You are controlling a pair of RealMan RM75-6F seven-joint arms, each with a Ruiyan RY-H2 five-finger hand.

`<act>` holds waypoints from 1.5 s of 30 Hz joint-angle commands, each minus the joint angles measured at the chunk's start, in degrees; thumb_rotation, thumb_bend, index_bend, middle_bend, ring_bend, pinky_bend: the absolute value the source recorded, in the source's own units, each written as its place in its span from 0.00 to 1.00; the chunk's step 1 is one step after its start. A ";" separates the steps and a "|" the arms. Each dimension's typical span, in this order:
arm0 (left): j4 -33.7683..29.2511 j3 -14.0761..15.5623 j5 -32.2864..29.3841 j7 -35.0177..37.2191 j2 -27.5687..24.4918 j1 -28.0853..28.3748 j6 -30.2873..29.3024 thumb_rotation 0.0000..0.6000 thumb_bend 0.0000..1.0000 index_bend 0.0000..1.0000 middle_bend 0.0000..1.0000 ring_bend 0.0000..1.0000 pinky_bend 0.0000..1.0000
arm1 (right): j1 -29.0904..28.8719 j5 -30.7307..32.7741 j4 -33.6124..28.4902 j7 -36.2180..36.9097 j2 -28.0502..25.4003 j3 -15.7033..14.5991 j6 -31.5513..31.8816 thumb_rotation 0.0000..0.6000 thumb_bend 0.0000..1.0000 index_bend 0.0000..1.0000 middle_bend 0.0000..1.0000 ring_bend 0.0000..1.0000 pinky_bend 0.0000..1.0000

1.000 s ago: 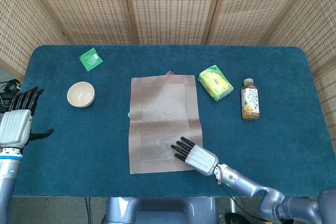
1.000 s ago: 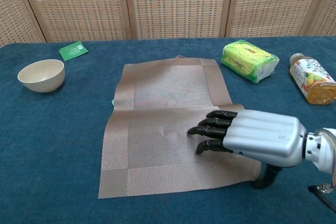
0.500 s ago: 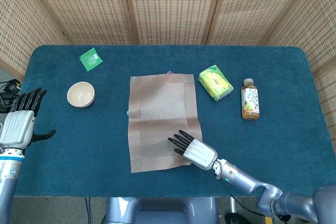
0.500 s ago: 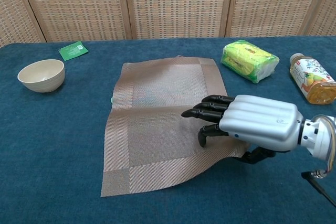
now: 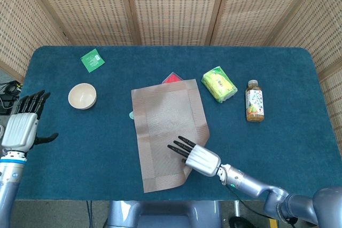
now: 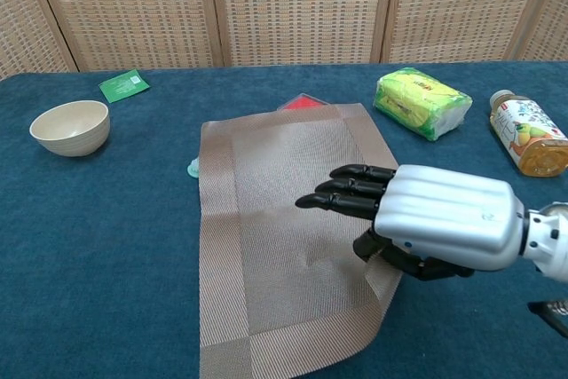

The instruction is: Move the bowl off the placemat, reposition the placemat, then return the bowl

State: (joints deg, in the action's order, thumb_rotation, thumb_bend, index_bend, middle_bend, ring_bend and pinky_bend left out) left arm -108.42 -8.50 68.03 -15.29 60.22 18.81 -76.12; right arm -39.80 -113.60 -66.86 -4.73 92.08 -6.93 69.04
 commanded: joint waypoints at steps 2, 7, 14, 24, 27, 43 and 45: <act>0.33 0.10 -0.17 -0.69 0.36 0.18 0.23 1.00 0.00 0.00 0.00 0.00 0.00 | -0.42 -7.57 2.78 -0.64 -3.02 -4.27 7.44 1.00 0.72 0.72 0.00 0.00 0.00; 0.00 0.54 0.47 -2.09 1.01 0.09 -0.22 1.00 0.00 0.00 0.00 0.00 0.00 | -0.01 -13.46 3.58 -4.78 -10.38 -8.19 12.77 1.00 0.71 0.72 0.00 0.00 0.00; -0.24 1.13 0.86 -4.65 2.18 0.28 -0.33 1.00 0.00 0.00 0.00 0.00 0.00 | -0.16 -12.28 8.87 -10.28 -18.17 -7.10 12.43 1.00 0.66 0.72 0.00 0.00 0.00; 0.16 0.82 -0.68 -6.76 3.33 0.81 0.01 1.00 0.00 0.00 0.00 0.00 0.00 | -8.05 -12.59 23.14 -15.66 -19.10 -4.11 5.18 1.00 0.57 0.72 0.00 0.00 0.00; 0.45 0.81 -1.24 -7.16 3.43 1.00 0.43 1.00 0.00 0.00 0.00 0.00 0.00 | -9.56 -11.57 24.43 -16.30 -19.06 -3.51 2.64 1.00 0.53 0.71 0.00 0.00 0.00; 5.34 2.13 3.48 -4.76 5.92 3.23 4.05 1.00 0.00 0.00 0.00 0.00 0.00 | 7.30 13.84 9.33 -9.61 -23.20 7.67 13.13 1.00 0.00 0.00 0.00 0.00 0.00; 6.72 2.49 5.65 -3.10 6.51 3.66 4.59 1.00 0.00 0.00 0.00 0.00 0.00 | 9.33 16.56 5.94 -8.97 -23.50 8.66 14.13 1.00 0.00 0.00 0.00 0.00 0.00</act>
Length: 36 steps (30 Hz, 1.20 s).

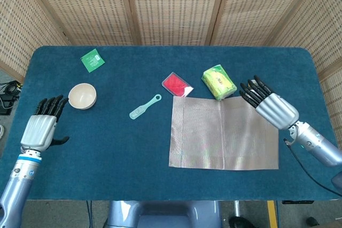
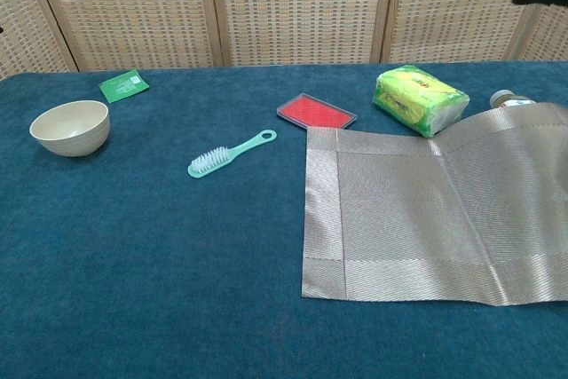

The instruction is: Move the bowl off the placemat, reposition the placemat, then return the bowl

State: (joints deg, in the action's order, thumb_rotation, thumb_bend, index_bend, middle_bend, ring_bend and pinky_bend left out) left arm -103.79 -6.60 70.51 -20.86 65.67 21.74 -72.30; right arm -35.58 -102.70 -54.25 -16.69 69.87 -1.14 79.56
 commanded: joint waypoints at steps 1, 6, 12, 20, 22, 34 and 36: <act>2.64 0.82 4.31 3.30 1.29 1.05 1.23 1.00 0.00 0.00 0.00 0.00 0.00 | 6.04 6.80 -8.42 2.80 -1.42 3.30 4.12 1.00 0.00 0.00 0.00 0.00 0.00; 6.67 2.17 13.60 8.01 3.86 5.33 5.49 1.00 0.00 0.00 0.00 0.00 0.00 | 11.38 13.66 -24.47 3.98 -3.09 3.97 4.10 1.00 0.00 0.00 0.00 0.00 0.00; 12.12 3.58 23.03 9.37 7.77 13.01 13.08 1.00 0.00 0.00 0.00 0.00 0.00 | 15.94 17.35 -34.85 6.09 -2.48 3.91 6.21 1.00 0.00 0.00 0.00 0.00 0.00; 15.55 3.99 29.56 7.52 14.14 21.85 20.88 1.00 0.00 0.00 0.00 0.00 0.00 | 19.10 20.08 -33.91 7.63 2.27 5.08 8.51 1.00 0.00 0.00 0.00 0.00 0.00; 19.58 4.05 32.73 10.55 17.49 24.99 21.06 1.00 0.00 0.02 0.00 0.00 0.00 | 19.05 20.51 -32.15 8.19 3.41 5.70 8.01 1.00 0.00 0.00 0.00 0.00 0.00; 31.75 6.90 38.85 18.61 25.86 32.35 20.79 1.00 0.00 0.08 0.00 0.00 0.00 | 19.36 20.83 -30.00 11.37 3.78 7.44 6.78 1.00 0.00 0.00 0.00 0.00 0.00; 33.54 7.28 38.95 19.32 27.34 33.17 21.20 1.00 0.00 0.09 0.00 0.00 0.00 | 19.47 20.95 -29.93 11.63 3.67 7.65 6.61 1.00 0.00 0.00 0.00 0.00 0.00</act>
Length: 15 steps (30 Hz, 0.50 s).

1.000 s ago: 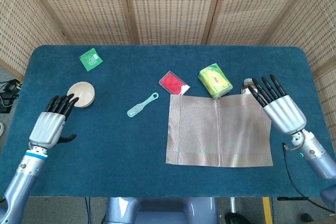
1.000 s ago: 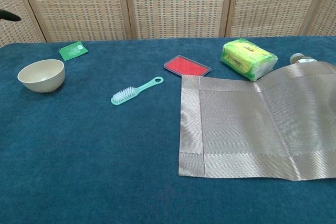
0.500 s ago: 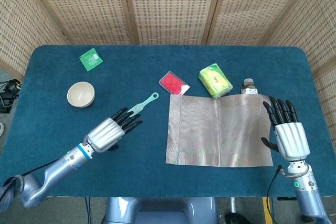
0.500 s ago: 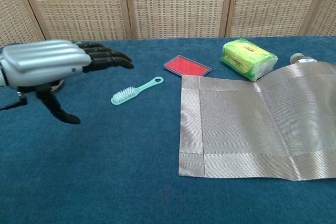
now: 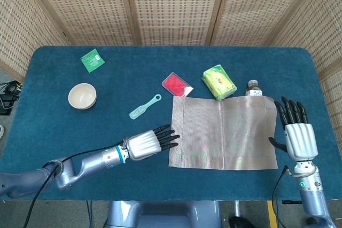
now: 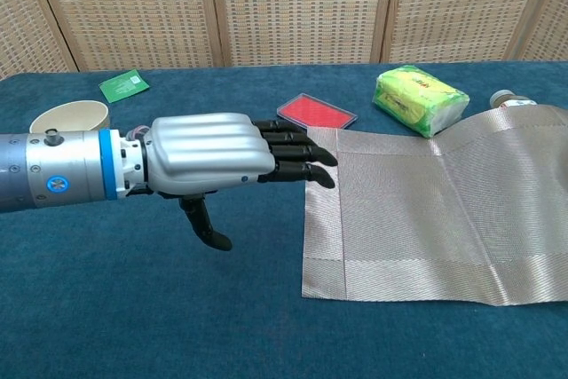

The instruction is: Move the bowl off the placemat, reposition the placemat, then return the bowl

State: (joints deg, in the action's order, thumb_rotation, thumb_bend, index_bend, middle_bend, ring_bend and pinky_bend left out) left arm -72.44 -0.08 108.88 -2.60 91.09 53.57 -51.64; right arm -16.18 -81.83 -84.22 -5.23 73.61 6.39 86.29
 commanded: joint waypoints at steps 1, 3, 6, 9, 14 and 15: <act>3.10 0.87 0.47 1.65 2.77 1.75 0.67 1.00 0.00 0.09 0.00 0.00 0.00 | 0.12 0.08 0.03 0.46 -0.13 0.23 -0.23 1.00 0.00 0.00 0.00 0.00 0.00; 4.61 0.93 0.43 2.20 4.02 2.49 0.74 1.00 0.00 0.10 0.00 0.00 0.00 | 0.16 0.07 0.03 0.74 -0.22 0.42 -0.40 1.00 0.00 0.00 0.00 0.00 0.00; 6.49 1.00 0.40 2.50 6.10 4.11 1.85 1.00 0.00 0.10 0.00 0.00 0.00 | 0.31 0.04 0.00 0.86 -0.34 0.72 -0.41 1.00 0.00 0.00 0.00 0.00 0.00; 8.40 1.01 -0.43 3.13 8.48 5.64 3.36 1.00 0.00 0.10 0.00 0.00 0.00 | 0.40 0.41 0.10 1.06 -0.45 1.13 -0.87 1.00 0.00 0.00 0.00 0.00 0.00; 11.25 1.24 -1.76 4.68 11.63 7.47 4.87 1.00 0.00 0.12 0.00 0.00 0.00 | 0.50 1.24 0.29 1.78 -0.73 2.01 -1.55 1.00 0.00 0.00 0.00 0.00 0.00; 11.63 1.29 -1.87 4.89 11.97 7.65 4.93 1.00 0.00 0.12 0.00 0.00 0.00 | 0.52 1.27 0.28 1.86 -0.77 2.08 -1.59 1.00 0.00 0.00 0.00 0.00 0.00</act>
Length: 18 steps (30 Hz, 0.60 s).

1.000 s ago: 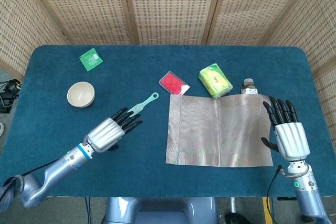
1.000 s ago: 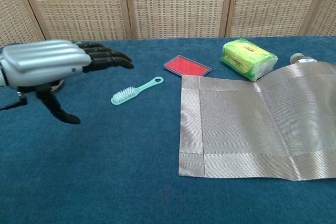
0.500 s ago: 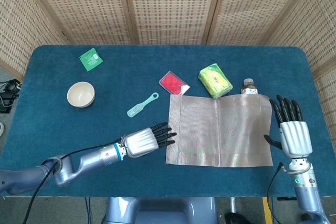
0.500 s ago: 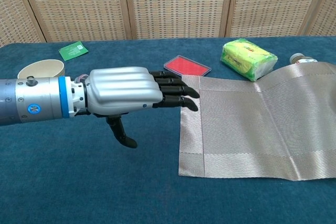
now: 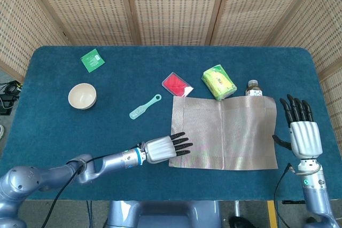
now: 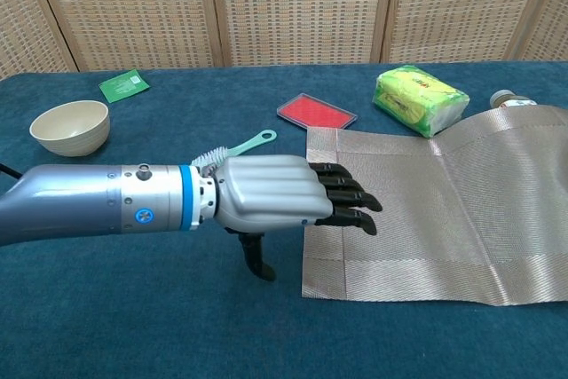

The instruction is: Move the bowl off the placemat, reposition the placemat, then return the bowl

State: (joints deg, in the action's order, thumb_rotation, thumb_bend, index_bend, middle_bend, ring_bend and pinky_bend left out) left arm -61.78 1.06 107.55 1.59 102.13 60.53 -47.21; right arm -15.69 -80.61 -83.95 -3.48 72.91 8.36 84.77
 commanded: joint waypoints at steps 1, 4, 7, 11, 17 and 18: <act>1.35 0.23 -0.64 0.89 1.27 0.88 0.57 1.00 0.00 0.12 0.00 0.00 0.00 | 0.06 0.08 -0.01 0.20 -0.12 0.17 -0.11 1.00 0.00 0.00 0.00 0.00 0.00; 3.28 0.48 -1.03 1.61 3.00 1.91 0.71 1.00 0.00 0.12 0.00 0.00 0.00 | 0.21 0.00 -0.21 0.69 -0.42 0.49 -0.15 1.00 0.00 0.00 0.00 0.00 0.00; 4.43 0.64 -1.26 1.86 4.04 2.50 0.16 1.00 0.00 0.12 0.00 0.00 0.00 | 0.37 -0.11 -0.49 1.03 -0.73 0.69 -0.18 1.00 0.00 0.00 0.00 0.00 0.00; 5.17 0.76 -1.69 1.98 4.95 3.01 -0.05 1.00 0.00 0.13 0.00 0.00 0.00 | 0.54 -0.45 -0.85 1.25 -0.94 0.73 -0.11 1.00 0.00 0.00 0.00 0.00 0.00; 5.50 0.71 -2.46 1.50 6.09 3.95 0.40 1.00 0.10 0.14 0.00 0.00 0.00 | 0.75 -0.81 -1.33 1.30 -1.20 0.78 -0.09 1.00 0.00 0.00 0.00 0.00 0.00; 5.34 0.69 -2.56 1.40 6.13 4.10 0.52 1.00 0.12 0.15 0.00 0.00 0.00 | 0.78 -0.82 -1.37 1.30 -1.23 0.79 -0.13 1.00 0.00 0.00 0.00 0.00 0.00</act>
State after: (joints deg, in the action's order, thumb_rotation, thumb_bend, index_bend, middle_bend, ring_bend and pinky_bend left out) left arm -56.37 1.77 105.04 3.05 108.21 64.56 -46.75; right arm -14.92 -81.42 -85.31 -2.18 71.68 9.15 84.63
